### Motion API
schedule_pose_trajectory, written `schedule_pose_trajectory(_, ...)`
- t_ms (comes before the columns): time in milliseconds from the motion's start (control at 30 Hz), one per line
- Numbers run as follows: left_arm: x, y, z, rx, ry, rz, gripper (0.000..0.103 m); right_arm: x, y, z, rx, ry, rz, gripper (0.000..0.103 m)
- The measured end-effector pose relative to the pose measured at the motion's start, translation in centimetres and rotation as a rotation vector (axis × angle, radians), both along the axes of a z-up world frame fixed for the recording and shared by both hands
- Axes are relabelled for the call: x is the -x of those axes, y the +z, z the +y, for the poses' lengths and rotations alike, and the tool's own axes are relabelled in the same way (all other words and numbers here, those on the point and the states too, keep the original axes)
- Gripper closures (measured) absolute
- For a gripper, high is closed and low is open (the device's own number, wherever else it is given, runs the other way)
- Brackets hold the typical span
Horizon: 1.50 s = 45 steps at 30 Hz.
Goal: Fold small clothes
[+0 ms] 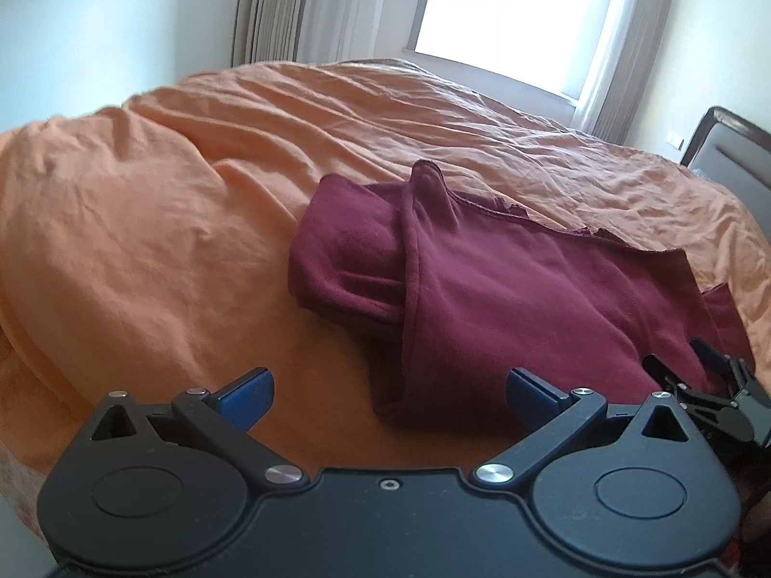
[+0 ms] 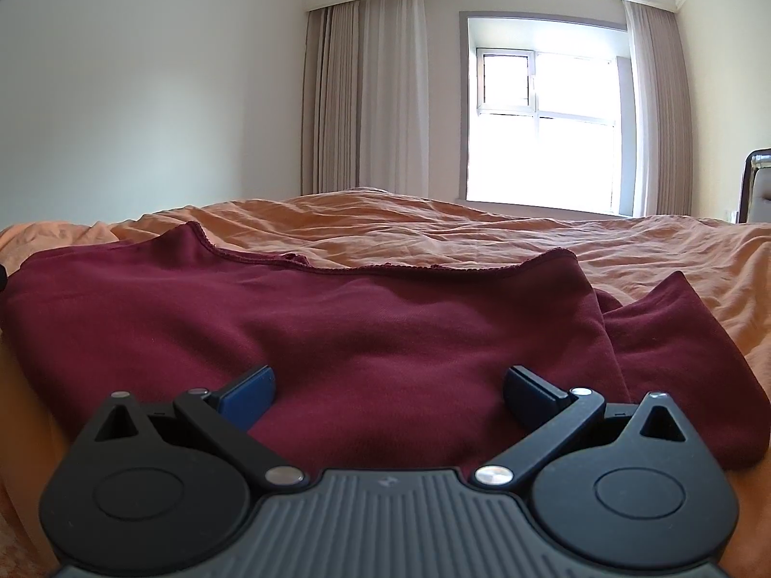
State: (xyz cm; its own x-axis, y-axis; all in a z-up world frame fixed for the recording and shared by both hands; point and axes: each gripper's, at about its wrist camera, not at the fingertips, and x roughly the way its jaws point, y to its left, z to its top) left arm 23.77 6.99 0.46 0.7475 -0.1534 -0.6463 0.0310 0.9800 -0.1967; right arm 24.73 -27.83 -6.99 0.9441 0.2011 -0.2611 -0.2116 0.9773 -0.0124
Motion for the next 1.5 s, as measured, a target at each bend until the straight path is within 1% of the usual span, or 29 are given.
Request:
schedule_pose_trajectory(133,0.0,-0.5,-0.2,0.039,0.008,0.011,0.001,0.0,0.0,0.1,0.002,-0.003,-0.001,0.000)
schedule_pose_trajectory(200,0.2,-1.0,-0.3,0.068,0.028,0.010,0.001,0.1,0.0,0.2,0.005,-0.008,-0.003,0.000)
schedule_pose_trajectory(300,0.7,-2.1,-0.2,0.158,0.098,0.010,0.001,0.5,0.3,0.3,0.029,-0.020,-0.005,0.000)
schedule_pose_trajectory(367,1.2,-3.2,-0.1,0.260,0.151,0.018,0.001,0.7,1.2,0.7,0.070,-0.026,0.021,0.000)
schedule_pose_trajectory(433,1.8,-3.8,-0.2,0.326,0.169,-0.010,0.001,1.1,2.4,1.1,0.075,-0.063,0.054,0.000)
schedule_pose_trajectory(500,2.4,-3.8,-0.4,0.342,0.168,-0.069,0.001,1.9,3.6,1.8,0.055,-0.087,0.082,0.000)
schedule_pose_trajectory(533,2.6,-3.9,-0.5,0.351,0.161,-0.093,0.001,2.4,4.0,2.2,0.043,-0.074,0.082,0.000)
schedule_pose_trajectory(567,2.8,-3.9,-0.5,0.371,0.152,-0.115,0.001,3.0,4.3,2.8,0.026,-0.046,0.071,0.000)
schedule_pose_trajectory(633,2.9,-4.0,-0.4,0.422,0.153,-0.129,0.001,3.5,4.6,4.0,0.018,-0.009,0.047,0.000)
schedule_pose_trajectory(700,3.2,-4.4,-0.1,0.492,0.172,-0.133,0.001,3.3,4.3,5.3,0.057,-0.030,0.015,0.000)
schedule_pose_trajectory(767,3.6,-4.7,0.2,0.536,0.200,-0.126,0.001,2.2,3.2,6.2,0.098,-0.086,-0.007,0.000)
schedule_pose_trajectory(800,3.8,-4.7,0.2,0.541,0.209,-0.123,0.001,1.7,2.6,6.2,0.098,-0.105,-0.002,0.000)
schedule_pose_trajectory(833,4.1,-4.8,0.2,0.543,0.214,-0.126,0.001,1.1,1.9,5.9,0.074,-0.106,-0.003,0.000)
schedule_pose_trajectory(933,4.4,-4.7,-0.1,0.542,0.198,-0.158,0.001,0.9,-0.2,4.3,-0.045,-0.060,-0.039,0.000)
schedule_pose_trajectory(1000,4.3,-4.6,-0.3,0.541,0.180,-0.180,0.001,1.0,-0.6,3.6,-0.085,-0.040,-0.050,0.000)
schedule_pose_trajectory(1067,3.8,-4.8,-0.5,0.545,0.167,-0.172,0.001,1.2,-0.7,3.5,-0.088,-0.031,-0.056,0.000)
schedule_pose_trajectory(1133,3.6,-5.0,-0.7,0.549,0.204,-0.166,0.006,1.4,-0.8,3.4,-0.090,-0.027,-0.062,0.000)
schedule_pose_trajectory(1200,3.5,-4.9,-1.1,0.543,0.235,-0.174,0.017,1.4,-0.9,3.4,-0.091,-0.031,-0.067,0.000)
schedule_pose_trajectory(1267,3.4,-4.7,-1.5,0.531,0.240,-0.187,0.022,1.5,-1.0,3.5,-0.085,-0.040,-0.078,0.000)
schedule_pose_trajectory(1300,3.3,-4.5,-1.7,0.524,0.241,-0.193,0.026,1.7,-1.1,3.6,-0.082,-0.045,-0.084,0.000)
schedule_pose_trajectory(1367,3.0,-4.4,-1.9,0.506,0.246,-0.190,0.028,1.9,-1.3,3.9,-0.075,-0.054,-0.099,0.000)
schedule_pose_trajectory(1400,2.8,-4.6,-2.0,0.500,0.253,-0.176,0.028,2.0,-1.4,3.9,-0.072,-0.057,-0.103,0.000)
schedule_pose_trajectory(1500,2.5,-5.4,-1.7,0.512,0.271,-0.160,0.027,2.1,-1.4,3.9,-0.072,-0.058,-0.105,0.000)
